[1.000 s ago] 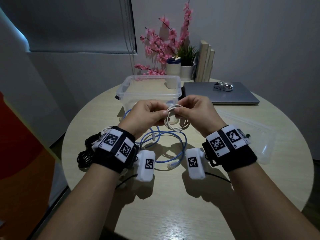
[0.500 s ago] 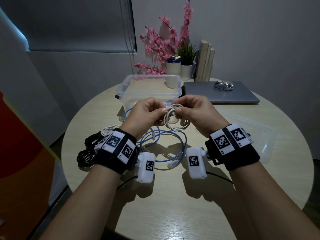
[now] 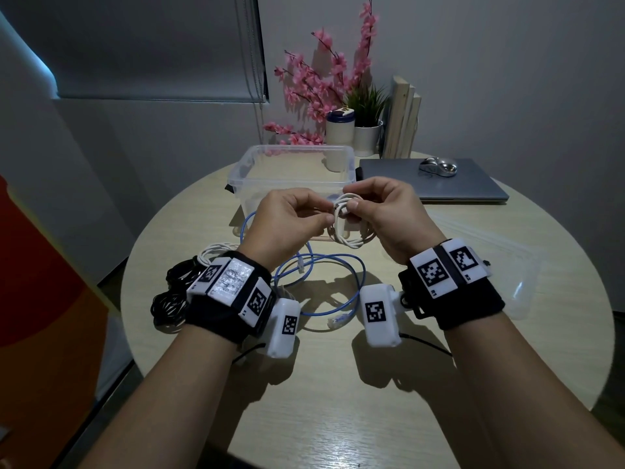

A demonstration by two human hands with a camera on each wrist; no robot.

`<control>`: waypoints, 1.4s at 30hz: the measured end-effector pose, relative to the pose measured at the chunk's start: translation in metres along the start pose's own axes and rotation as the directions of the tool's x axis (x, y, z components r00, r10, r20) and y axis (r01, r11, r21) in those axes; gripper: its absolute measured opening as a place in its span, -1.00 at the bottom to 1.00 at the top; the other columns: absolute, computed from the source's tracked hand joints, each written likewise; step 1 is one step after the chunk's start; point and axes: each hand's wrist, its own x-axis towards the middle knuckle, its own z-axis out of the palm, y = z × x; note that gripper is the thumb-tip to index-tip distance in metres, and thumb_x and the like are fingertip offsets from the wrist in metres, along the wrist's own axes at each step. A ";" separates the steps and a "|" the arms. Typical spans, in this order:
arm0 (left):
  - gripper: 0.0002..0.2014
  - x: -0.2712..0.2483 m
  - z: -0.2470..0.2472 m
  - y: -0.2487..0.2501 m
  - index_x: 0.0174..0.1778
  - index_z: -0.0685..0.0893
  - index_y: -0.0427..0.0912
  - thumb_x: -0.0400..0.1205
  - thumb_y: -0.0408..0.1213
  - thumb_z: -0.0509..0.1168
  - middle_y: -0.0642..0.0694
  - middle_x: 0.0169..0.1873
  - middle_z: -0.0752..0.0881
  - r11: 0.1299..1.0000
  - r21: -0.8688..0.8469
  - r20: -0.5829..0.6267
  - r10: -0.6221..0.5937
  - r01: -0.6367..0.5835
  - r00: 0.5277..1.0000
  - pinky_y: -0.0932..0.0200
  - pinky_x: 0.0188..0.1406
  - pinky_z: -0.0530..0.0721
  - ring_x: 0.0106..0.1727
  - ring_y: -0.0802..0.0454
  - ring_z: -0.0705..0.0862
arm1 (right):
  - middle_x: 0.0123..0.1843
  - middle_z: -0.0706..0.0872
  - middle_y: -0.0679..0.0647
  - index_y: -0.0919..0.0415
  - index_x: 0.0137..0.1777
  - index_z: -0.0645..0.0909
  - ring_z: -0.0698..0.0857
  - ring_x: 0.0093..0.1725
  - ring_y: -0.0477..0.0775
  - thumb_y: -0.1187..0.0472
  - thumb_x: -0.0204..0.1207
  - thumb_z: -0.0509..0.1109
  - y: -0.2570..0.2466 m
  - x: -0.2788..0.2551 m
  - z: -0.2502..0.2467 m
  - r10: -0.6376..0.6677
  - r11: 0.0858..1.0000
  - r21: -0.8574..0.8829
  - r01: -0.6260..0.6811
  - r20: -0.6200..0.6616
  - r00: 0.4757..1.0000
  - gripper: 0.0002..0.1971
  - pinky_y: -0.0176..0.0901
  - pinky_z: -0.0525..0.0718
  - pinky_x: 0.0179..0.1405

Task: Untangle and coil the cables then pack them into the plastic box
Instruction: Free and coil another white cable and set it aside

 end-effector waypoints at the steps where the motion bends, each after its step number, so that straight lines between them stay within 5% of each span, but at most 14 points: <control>1: -0.79 0.001 0.000 0.001 -0.23 0.77 -0.12 0.45 -0.56 0.48 -0.15 -0.28 0.81 1.000 0.020 -0.016 0.001 -0.001 1.000 0.06 -0.09 0.79 -0.28 0.06 0.75 | -0.16 0.74 0.23 0.24 -0.10 0.66 0.73 -0.15 0.16 0.51 0.49 0.39 0.000 0.000 0.000 -0.001 1.000 -0.003 0.001 -0.004 1.000 -0.84 0.17 0.73 0.07; 12: -0.86 0.000 0.000 0.007 -0.31 0.72 -0.23 0.57 -0.34 0.42 -0.11 -0.45 0.71 0.986 0.115 -0.013 -0.124 0.125 0.992 -0.03 -0.18 0.77 -0.40 0.02 0.69 | -0.20 0.64 0.16 0.18 -0.14 0.52 0.71 -0.29 0.03 0.53 0.49 0.37 0.006 0.000 0.007 -0.027 0.999 -0.031 0.026 -0.021 0.999 -0.77 -0.13 0.74 -0.20; 22: -0.80 0.001 0.010 0.009 -0.26 0.69 -0.16 0.56 -0.55 0.29 -0.04 -0.42 0.69 0.978 0.206 -0.014 -0.018 0.021 1.000 0.18 -0.35 0.65 -0.42 0.10 0.61 | -0.28 0.58 0.11 0.12 -0.12 0.45 0.58 -0.38 -0.01 0.43 0.64 0.13 0.009 0.000 0.014 0.083 0.996 -0.039 -0.082 0.019 0.996 -0.79 -0.19 0.42 -0.44; 25: -0.79 0.000 0.007 0.007 -0.24 0.68 -0.13 0.53 -0.55 0.35 -0.02 -0.37 0.72 0.983 0.185 -0.004 0.015 -0.014 1.000 0.18 -0.23 0.70 -0.36 0.11 0.67 | -0.28 0.60 0.10 0.12 -0.11 0.46 0.56 -0.39 -0.02 0.43 0.65 0.14 0.008 0.000 0.012 0.046 0.998 -0.029 -0.047 -0.010 0.999 -0.78 -0.23 0.48 -0.41; 28: -0.84 0.000 0.002 0.003 -0.11 0.73 -0.17 0.52 -0.52 0.42 0.00 -0.29 0.76 0.988 0.154 0.015 0.011 -0.013 1.000 0.31 -0.17 0.69 -0.29 0.23 0.71 | -0.23 0.61 0.12 0.15 -0.10 0.47 0.58 -0.35 0.01 0.47 0.65 0.14 0.007 0.001 0.007 0.034 0.999 0.033 -0.034 -0.013 0.999 -0.78 -0.07 0.54 -0.24; 31: -0.87 0.000 0.002 0.003 -0.03 0.76 -0.25 0.53 -0.45 0.44 -0.06 -0.24 0.79 0.993 0.120 0.004 -0.001 0.000 1.000 0.20 -0.06 0.74 -0.25 0.18 0.74 | -0.23 0.60 0.12 0.17 -0.09 0.47 0.59 -0.33 0.02 0.49 0.64 0.15 0.007 0.002 0.007 0.022 0.999 0.046 -0.022 0.001 1.000 -0.78 0.05 0.55 -0.12; 42: -0.92 0.003 0.005 0.009 -0.18 0.73 -0.30 0.48 -0.50 0.47 -0.14 -0.36 0.73 0.980 0.153 0.088 -0.142 0.128 0.986 0.06 -0.08 0.73 -0.30 0.01 0.69 | -0.23 0.52 0.12 0.15 -0.13 0.39 0.50 -0.32 0.01 0.51 0.63 0.12 0.013 -0.002 0.005 -0.031 1.000 0.000 0.031 0.091 0.995 -0.76 -0.13 0.48 -0.29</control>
